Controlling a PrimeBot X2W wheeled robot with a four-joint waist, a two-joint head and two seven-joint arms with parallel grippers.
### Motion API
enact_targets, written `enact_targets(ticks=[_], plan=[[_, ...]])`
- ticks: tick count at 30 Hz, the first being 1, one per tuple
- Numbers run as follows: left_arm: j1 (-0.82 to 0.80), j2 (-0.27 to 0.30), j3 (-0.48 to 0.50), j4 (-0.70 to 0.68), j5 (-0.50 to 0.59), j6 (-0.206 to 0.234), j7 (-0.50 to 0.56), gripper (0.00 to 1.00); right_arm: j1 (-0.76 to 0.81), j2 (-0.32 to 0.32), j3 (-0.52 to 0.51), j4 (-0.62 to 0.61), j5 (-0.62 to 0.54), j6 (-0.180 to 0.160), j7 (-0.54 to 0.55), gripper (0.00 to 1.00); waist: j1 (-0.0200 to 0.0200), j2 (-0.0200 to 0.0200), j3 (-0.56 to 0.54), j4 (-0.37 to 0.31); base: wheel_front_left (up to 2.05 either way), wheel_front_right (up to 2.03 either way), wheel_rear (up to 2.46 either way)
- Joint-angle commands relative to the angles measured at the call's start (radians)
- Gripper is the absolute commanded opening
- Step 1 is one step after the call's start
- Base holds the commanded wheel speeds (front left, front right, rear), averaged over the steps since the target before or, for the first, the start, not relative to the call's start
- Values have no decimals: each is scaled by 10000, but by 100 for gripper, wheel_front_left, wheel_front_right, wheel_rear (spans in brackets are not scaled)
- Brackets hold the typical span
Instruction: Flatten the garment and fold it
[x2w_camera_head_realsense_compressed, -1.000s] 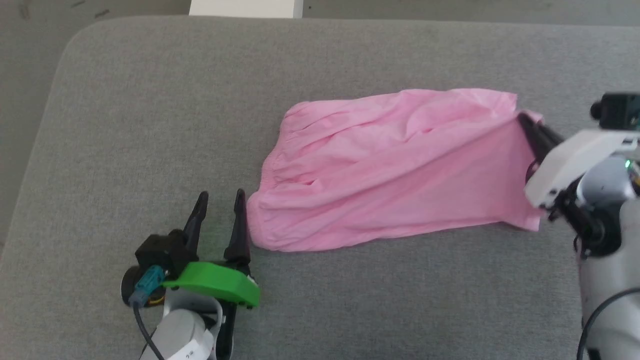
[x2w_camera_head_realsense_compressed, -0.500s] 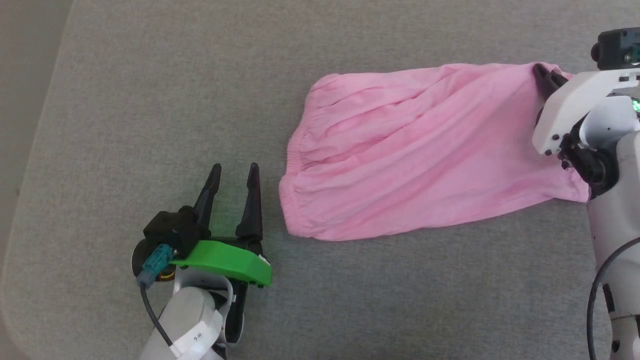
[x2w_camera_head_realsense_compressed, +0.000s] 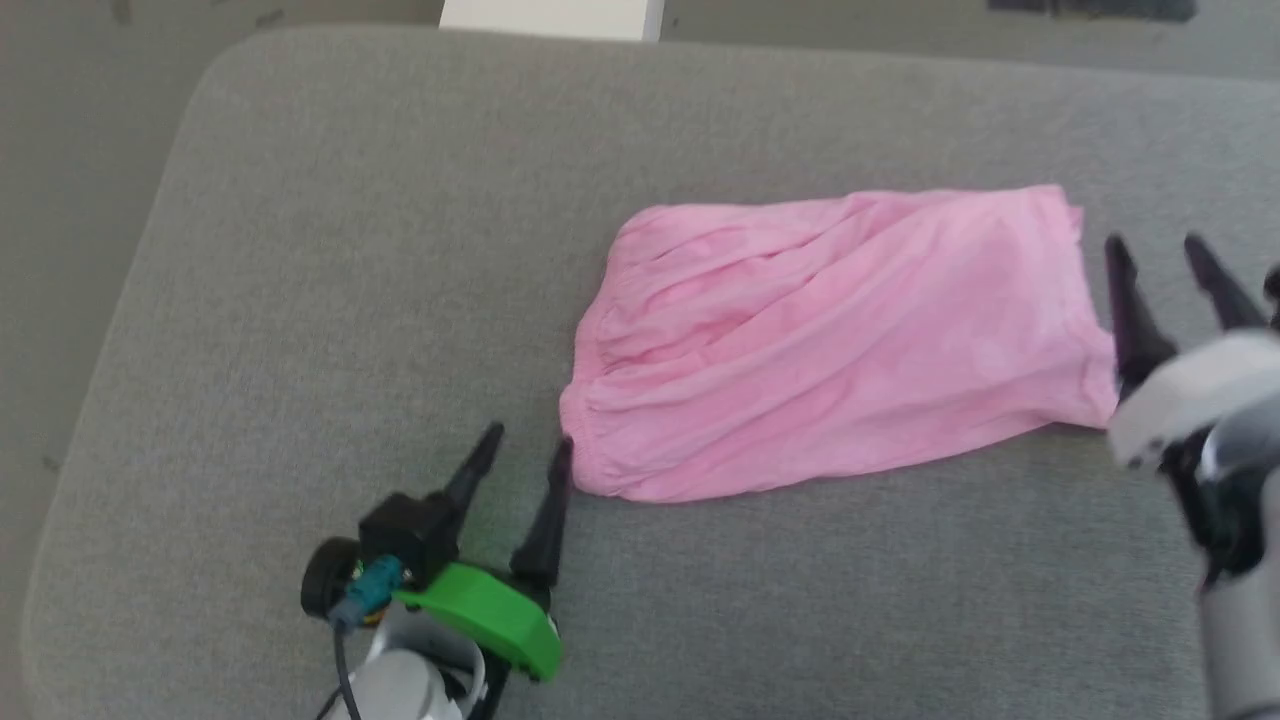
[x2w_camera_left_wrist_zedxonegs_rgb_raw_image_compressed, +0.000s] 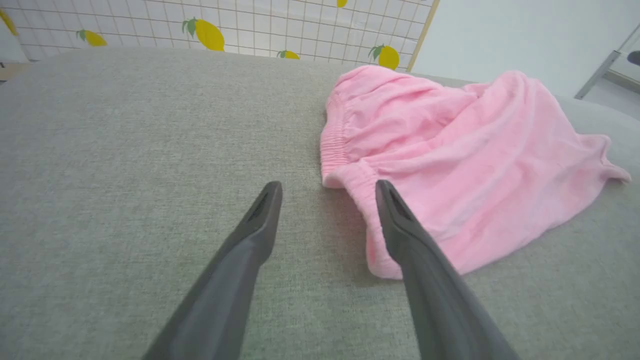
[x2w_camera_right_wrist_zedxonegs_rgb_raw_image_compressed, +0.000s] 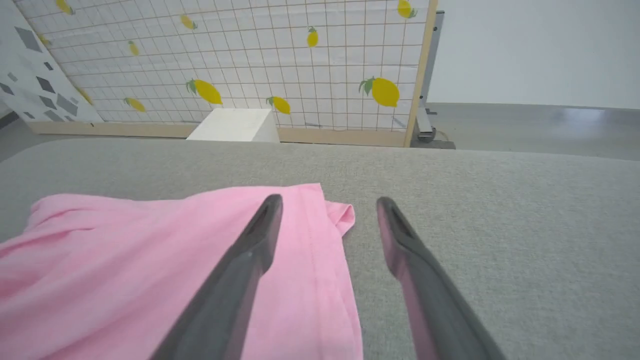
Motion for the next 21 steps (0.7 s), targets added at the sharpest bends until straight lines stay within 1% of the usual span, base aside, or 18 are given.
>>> enact_targets(ticks=[1,5,8,9,15,21], plan=[[138,149,-155,25,141,-107,126,100,559,370,-61,-463,-22,-13,-172,100,0,-1,-606,-465,0,0,0],[339,331,-532,150,222,-210,529,100,1877,1077,-133,-1619,-136,-13,-391,100,0,-1,-755,-741,0,0,0],[349,385,-647,373,283,-160,809,100,2553,1371,0,-2133,-133,-13,-456,100,0,-1,-795,-910,0,0,0],[335,365,-632,486,270,-83,905,100,2753,1456,35,-2254,-82,-13,-446,100,0,-1,-799,-970,0,0,0],[207,345,-601,1094,266,288,1544,100,3282,1649,124,-2585,-2,-13,-412,100,0,-1,-796,-1338,0,0,0],[-17,270,-470,1321,147,503,1625,100,3387,1677,249,-2576,271,-13,-432,100,0,-1,-767,-1577,0,0,0]])
